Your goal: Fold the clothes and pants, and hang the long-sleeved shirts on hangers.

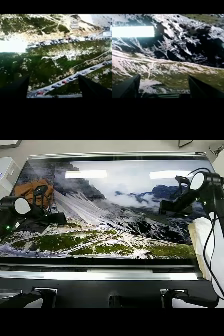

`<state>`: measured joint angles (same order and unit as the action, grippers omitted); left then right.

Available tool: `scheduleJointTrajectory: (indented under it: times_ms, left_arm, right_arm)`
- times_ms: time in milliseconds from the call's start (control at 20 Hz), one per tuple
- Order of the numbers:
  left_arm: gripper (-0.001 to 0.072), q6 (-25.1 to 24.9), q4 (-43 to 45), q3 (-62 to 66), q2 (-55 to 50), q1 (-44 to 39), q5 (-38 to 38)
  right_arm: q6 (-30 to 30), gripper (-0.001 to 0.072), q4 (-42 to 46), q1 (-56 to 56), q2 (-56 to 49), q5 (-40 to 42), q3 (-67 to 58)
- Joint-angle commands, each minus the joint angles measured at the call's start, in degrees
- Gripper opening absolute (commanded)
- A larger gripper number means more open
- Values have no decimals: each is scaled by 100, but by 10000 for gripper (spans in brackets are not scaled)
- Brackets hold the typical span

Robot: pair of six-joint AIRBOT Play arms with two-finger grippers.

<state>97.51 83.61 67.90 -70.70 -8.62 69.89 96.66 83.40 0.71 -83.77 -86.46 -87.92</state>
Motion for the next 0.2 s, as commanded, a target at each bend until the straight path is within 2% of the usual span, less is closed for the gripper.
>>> scheduleJointTrajectory:
  times_ms: [0,150]
  left_arm:
    - [710,4,-9,-37,22,-4,-42]
    - [710,4,-7,-37,22,-4,-39]
  right_arm:
    - [-2,684,24,31,-4,-20,7]
    - [-2,684,24,31,-4,-20,7]
